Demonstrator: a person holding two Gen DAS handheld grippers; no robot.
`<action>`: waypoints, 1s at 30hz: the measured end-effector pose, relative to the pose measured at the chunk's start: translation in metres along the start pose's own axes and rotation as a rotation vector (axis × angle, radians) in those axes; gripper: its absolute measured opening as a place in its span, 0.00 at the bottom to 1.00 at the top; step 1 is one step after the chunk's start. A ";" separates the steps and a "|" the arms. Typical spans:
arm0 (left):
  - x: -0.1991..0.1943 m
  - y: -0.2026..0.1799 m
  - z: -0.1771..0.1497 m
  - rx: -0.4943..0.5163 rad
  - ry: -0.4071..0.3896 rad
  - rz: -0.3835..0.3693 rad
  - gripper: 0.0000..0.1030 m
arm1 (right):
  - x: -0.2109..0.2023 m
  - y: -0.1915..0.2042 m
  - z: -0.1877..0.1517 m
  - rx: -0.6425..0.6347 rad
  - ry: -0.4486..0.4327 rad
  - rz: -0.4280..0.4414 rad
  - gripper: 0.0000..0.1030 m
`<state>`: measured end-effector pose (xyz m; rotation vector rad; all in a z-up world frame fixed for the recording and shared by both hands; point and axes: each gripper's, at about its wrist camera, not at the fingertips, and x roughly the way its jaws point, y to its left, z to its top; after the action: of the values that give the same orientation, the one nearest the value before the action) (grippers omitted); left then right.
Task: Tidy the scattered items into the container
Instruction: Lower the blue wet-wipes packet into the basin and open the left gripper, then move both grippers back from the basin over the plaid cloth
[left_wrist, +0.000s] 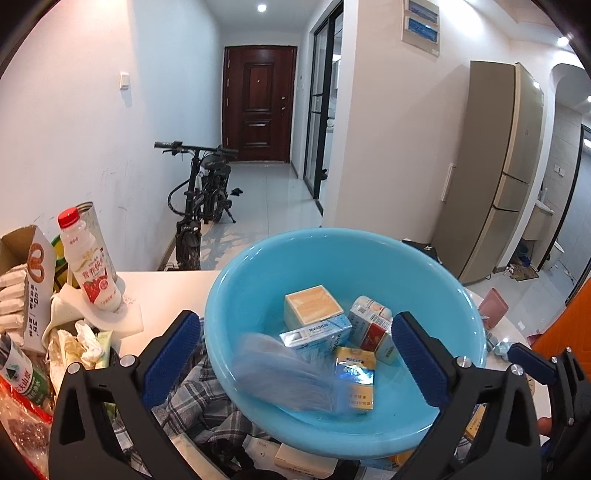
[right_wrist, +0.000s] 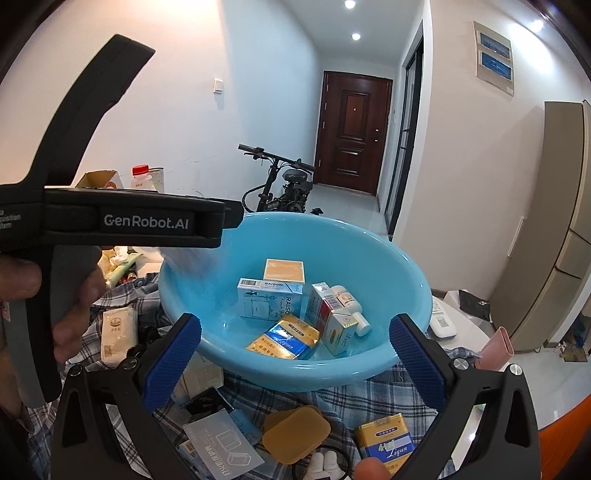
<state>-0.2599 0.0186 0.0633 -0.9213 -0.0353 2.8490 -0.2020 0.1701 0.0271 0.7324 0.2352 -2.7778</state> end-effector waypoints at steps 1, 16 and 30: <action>0.001 0.000 0.000 0.000 0.003 0.006 1.00 | 0.000 0.000 0.000 0.000 0.001 -0.001 1.00; 0.000 0.006 -0.001 -0.023 0.006 0.004 1.00 | 0.003 0.002 -0.002 -0.006 0.006 0.002 1.00; -0.046 0.008 -0.006 0.009 -0.055 0.075 1.00 | -0.017 0.006 0.000 0.035 -0.008 0.007 1.00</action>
<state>-0.2203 0.0041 0.0848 -0.8605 0.0060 2.9405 -0.1865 0.1682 0.0353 0.7288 0.1824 -2.7839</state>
